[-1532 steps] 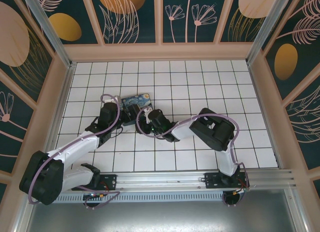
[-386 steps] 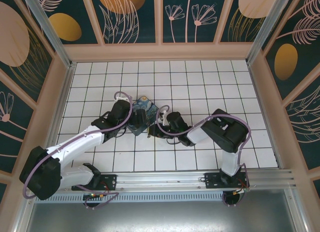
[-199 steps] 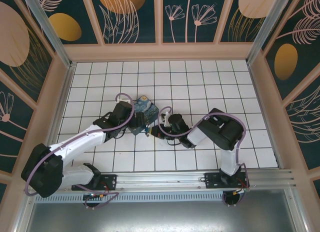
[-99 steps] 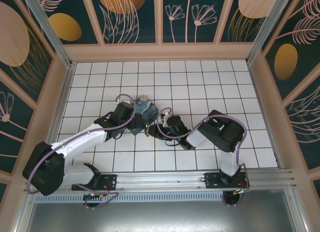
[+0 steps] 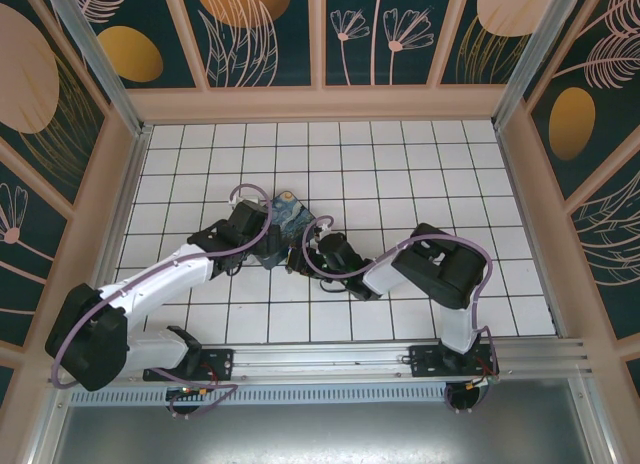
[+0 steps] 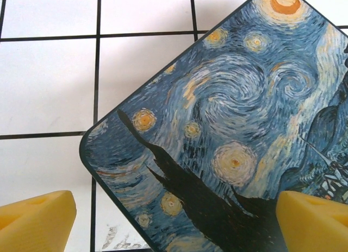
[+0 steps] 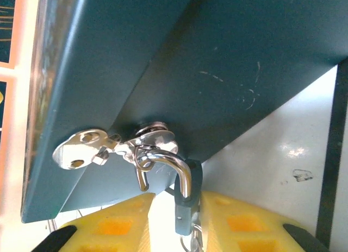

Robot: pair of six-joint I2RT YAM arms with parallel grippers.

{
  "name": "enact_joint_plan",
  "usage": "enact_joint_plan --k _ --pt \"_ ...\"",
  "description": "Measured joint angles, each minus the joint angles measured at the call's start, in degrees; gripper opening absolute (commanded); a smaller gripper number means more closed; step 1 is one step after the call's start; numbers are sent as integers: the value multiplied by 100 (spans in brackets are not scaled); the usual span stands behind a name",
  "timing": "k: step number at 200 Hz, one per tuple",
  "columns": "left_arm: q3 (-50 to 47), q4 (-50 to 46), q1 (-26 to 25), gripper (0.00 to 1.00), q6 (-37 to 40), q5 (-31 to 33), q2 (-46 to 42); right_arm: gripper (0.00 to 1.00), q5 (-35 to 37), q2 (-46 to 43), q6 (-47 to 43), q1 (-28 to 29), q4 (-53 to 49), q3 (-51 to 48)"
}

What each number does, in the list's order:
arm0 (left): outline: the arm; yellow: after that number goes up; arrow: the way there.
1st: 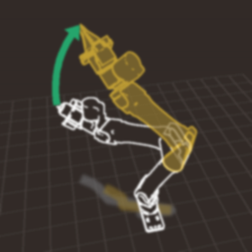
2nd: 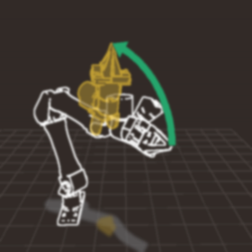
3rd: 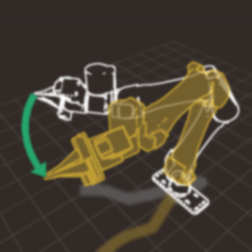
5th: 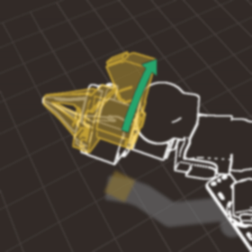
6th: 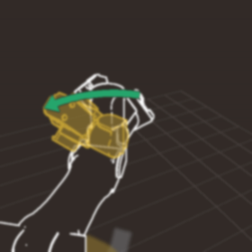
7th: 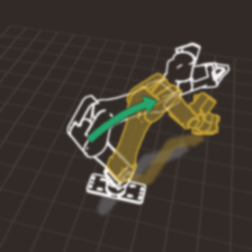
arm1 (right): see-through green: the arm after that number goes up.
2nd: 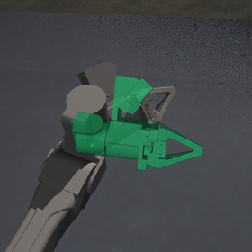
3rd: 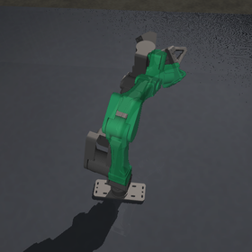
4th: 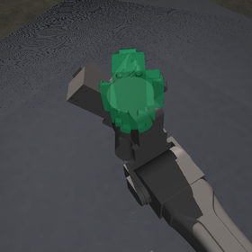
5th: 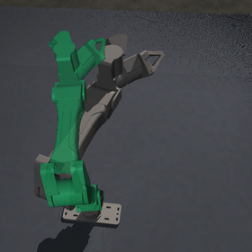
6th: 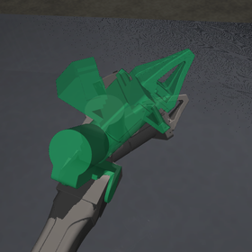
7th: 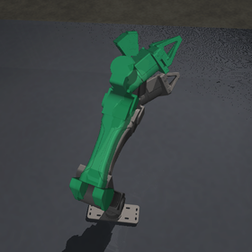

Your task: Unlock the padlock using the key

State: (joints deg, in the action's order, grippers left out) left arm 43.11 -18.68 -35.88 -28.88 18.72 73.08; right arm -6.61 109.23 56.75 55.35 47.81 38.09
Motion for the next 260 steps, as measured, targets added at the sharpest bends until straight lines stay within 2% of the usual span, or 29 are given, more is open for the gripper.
enact_joint_plan --k 45,116,169,260 --pt "7 -59 0 96 -2 140 223 0 214 162 87 61 -46 190" --pt "42 81 -2 98 -96 356 470 0 232 195 249 70 44 184" --pt "223 326 -2 99 -225 688 839 0 271 197 643 70 468 -33" --pt "223 664 -2 98 -245 726 1027 0 476 247 1423 42 922 -203"
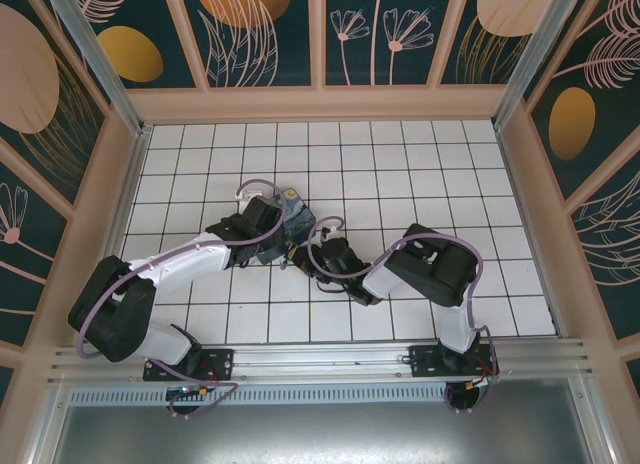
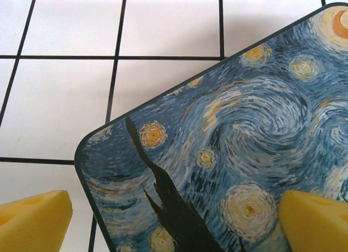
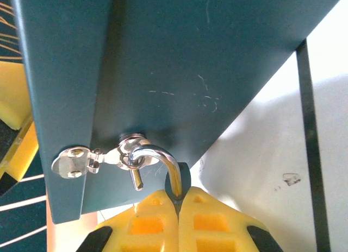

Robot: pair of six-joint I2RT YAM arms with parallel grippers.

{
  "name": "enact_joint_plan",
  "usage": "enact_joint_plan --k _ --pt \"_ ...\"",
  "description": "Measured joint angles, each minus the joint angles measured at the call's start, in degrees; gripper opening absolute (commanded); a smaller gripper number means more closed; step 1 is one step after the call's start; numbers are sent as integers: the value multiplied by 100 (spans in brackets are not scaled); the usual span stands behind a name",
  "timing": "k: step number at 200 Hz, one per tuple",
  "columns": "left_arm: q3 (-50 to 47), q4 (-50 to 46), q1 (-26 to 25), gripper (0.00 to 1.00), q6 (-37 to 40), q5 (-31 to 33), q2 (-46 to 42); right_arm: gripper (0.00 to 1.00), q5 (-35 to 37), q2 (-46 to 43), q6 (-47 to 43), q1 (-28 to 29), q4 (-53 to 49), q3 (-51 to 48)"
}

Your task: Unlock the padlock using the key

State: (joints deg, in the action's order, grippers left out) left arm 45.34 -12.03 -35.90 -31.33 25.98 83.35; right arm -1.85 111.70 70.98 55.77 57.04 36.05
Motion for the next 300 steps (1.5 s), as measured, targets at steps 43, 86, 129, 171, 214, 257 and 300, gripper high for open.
enact_joint_plan --k 43,86,129,171,214,257,300 --pt "7 247 -15 96 0 -63 120 0 151 -17 179 -125 -83 11" --pt "33 415 -15 94 2 -101 214 0 173 -262 164 -367 -435 11" --pt "98 564 -55 94 2 -146 352 0 -28 -553 -153 -721 -1255 168" --pt "164 688 -118 93 2 -190 470 0 -232 -715 -678 -1078 -2413 619" --pt "269 713 -140 93 2 -144 603 0 -188 -651 -1528 -1307 -4472 1749" --pt "358 605 -184 93 0 -79 667 0 -105 -654 -1967 -1663 -5071 1939" --pt "396 551 -199 99 4 -26 664 0 -260 -820 -2011 -2050 -5001 1722"
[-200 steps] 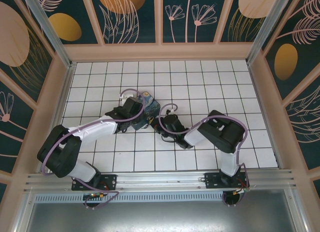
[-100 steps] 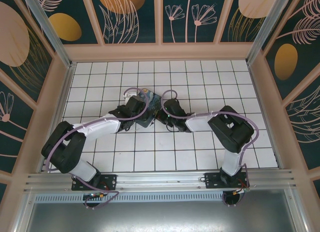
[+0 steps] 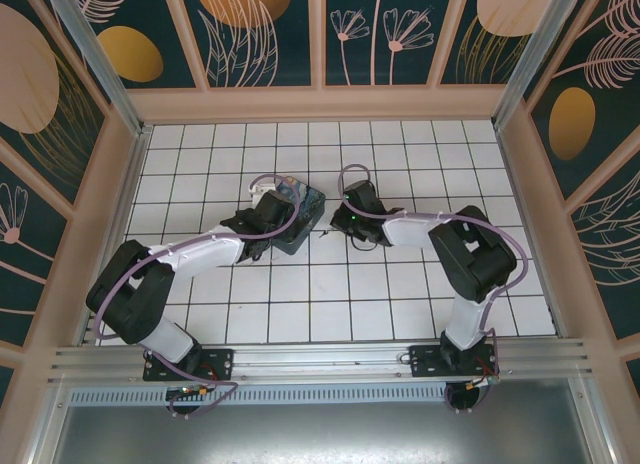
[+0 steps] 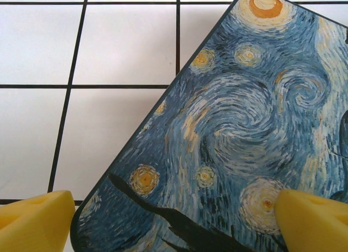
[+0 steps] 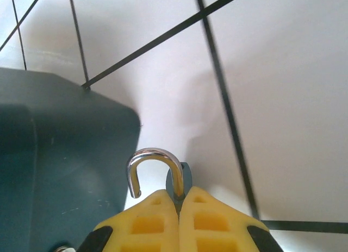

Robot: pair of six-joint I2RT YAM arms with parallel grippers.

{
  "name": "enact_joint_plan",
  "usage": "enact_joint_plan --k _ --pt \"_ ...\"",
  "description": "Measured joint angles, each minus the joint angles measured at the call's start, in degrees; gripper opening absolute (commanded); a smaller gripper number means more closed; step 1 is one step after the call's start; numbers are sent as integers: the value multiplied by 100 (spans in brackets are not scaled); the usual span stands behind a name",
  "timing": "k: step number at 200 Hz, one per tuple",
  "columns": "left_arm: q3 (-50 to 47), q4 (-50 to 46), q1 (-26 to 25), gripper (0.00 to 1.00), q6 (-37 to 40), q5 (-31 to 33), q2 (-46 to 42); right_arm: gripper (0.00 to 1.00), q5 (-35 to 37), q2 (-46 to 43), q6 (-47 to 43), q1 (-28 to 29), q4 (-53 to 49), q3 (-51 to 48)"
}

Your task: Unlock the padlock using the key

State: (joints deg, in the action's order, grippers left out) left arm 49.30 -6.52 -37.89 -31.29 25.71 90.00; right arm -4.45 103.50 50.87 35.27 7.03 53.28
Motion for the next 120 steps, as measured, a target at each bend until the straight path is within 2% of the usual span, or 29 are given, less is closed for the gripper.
enact_joint_plan --k 26,46,62,82,85,93,103,108,120 --pt "87 -199 0 99 17 4 -44 1 -39 -260 33 -105 107 -372" --pt "271 -577 0 99 72 -92 -72 34 -146 -546 131 -203 315 -826" --pt "413 -946 -2 99 131 -201 -133 51 -179 -796 181 -341 385 -1270" --pt "654 -1436 -7 99 168 -262 -304 68 -201 -1344 210 -516 378 -1604" --pt "706 -1488 -7 99 173 -260 -341 74 -203 -1432 208 -542 330 -1646" --pt "850 -1598 2 99 177 -251 -439 84 -142 -1711 225 -629 166 -1744" --pt "1054 -1690 48 99 195 -247 -603 87 -68 -2072 122 -743 -109 -1781" --pt "1134 -1707 90 99 199 -234 -697 95 -17 -2251 103 -796 -229 -1781" --pt "1290 -1709 256 99 199 -177 -966 97 111 -2708 -20 -907 -540 -1735"
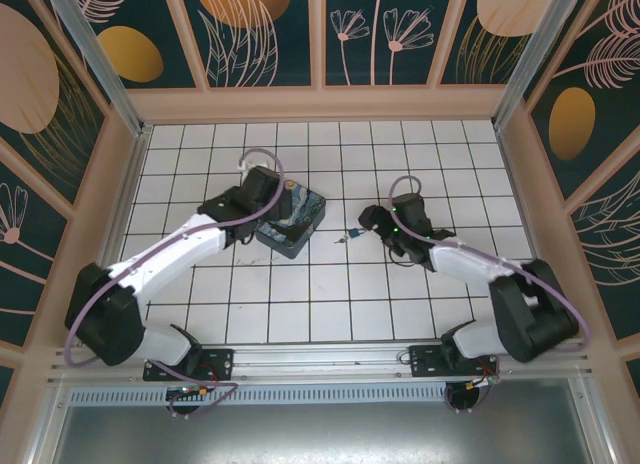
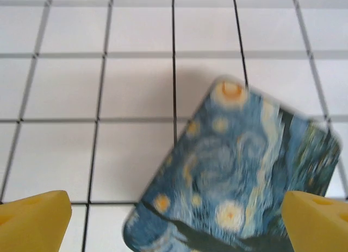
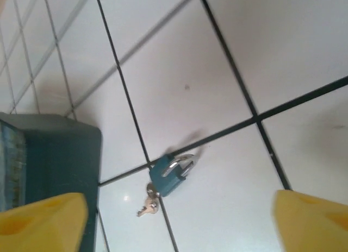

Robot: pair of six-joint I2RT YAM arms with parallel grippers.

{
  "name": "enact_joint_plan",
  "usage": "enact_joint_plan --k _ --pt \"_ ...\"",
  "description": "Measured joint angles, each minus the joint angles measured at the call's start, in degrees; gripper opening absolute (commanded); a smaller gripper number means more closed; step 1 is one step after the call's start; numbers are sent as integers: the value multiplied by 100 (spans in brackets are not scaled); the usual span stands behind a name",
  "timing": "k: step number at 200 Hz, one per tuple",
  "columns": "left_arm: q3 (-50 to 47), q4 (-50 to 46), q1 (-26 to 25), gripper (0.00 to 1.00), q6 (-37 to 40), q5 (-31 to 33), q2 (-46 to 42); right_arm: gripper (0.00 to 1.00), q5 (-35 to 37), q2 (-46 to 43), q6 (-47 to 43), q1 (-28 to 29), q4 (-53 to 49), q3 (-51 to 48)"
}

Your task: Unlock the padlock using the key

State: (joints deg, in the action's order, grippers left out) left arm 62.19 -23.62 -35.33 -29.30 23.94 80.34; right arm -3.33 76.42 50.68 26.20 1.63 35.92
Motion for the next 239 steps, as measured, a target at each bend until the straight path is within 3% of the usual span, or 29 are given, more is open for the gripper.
enact_joint_plan --k 24,46,74,105,160,198,239 --pt "59 83 496 99 37 267 -605 99 511 -787 -393 -376 -708 409" --pt "-83 479 890 99 247 654 -1139 99 1469 -1316 -885 -789 -944 835" --pt "-979 1598 1202 99 743 962 -1727 99 2833 -1805 -1891 -1172 -223 566" --pt "-2562 3152 1541 99 1342 1115 -1989 99 3283 -1631 -2848 -1694 693 -101" --pt "-4277 5499 2304 99 1880 960 -1840 99 3016 -605 -3888 -2028 3150 -1799" --pt "-4968 7683 2483 99 2374 597 -627 97 2247 -9 -4444 -2146 4725 -2347" --pt "-5027 9068 3073 99 2529 -214 525 92 1029 588 -5053 -2363 6653 -2618"
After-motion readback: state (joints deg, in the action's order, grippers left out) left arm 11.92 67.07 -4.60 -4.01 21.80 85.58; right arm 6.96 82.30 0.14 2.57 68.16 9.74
